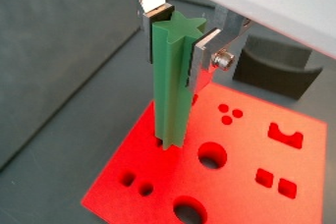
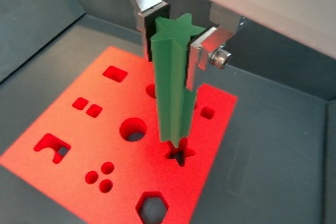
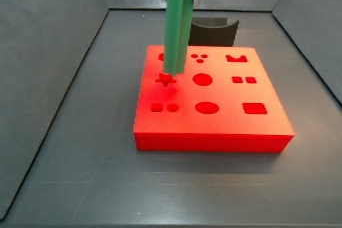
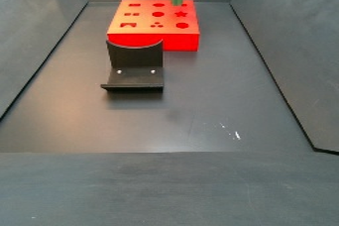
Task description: Insert the star object.
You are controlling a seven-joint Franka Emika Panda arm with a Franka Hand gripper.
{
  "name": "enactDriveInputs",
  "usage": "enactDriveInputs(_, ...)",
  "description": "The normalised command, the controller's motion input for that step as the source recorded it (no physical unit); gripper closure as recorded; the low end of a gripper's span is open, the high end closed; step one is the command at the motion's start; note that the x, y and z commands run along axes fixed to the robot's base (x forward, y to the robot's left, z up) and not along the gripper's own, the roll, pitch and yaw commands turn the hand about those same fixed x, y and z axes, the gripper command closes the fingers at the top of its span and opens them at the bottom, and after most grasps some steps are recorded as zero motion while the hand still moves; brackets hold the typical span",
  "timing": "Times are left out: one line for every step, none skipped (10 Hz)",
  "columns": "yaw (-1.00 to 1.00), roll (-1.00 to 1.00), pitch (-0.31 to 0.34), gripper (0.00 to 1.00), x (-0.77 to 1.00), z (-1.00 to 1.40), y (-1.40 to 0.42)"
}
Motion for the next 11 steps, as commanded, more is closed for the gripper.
enactDriveInputs(0.0,-0.07,-0.24,1.0,0.0,-0.27,0.0)
enactDriveInputs(-0.08,0.0,-0.149,1.0,0.0,0.0,0.0)
enactDriveInputs(-0.18,0.08,-0.044,1.0,-0.02,0.25,0.04)
enactDriveInputs(-0.23,0.21,0.0,1.0,-0.01,0.29,0.08)
enactDriveInputs(-0.26,0.35,0.036,1.0,-0.15,0.18,0.1)
enactDriveInputs(-0.22,0.37,-0.041,1.0,-0.36,0.0,0.01)
enactDriveInputs(0.0,0.43,-0.217,1.0,-0.06,0.08,-0.04)
enactDriveInputs(0.03,0.36,-0.207,1.0,0.0,0.13,-0.13)
enactDriveInputs(0.04,0.27,-0.183,1.0,0.0,0.0,-0.08)
enactDriveInputs(0.07,0.11,-0.05,1.0,0.0,-0.02,0.0)
enactDriveInputs(0.01,0.01,-0.094,1.0,0.0,-0.3,0.0)
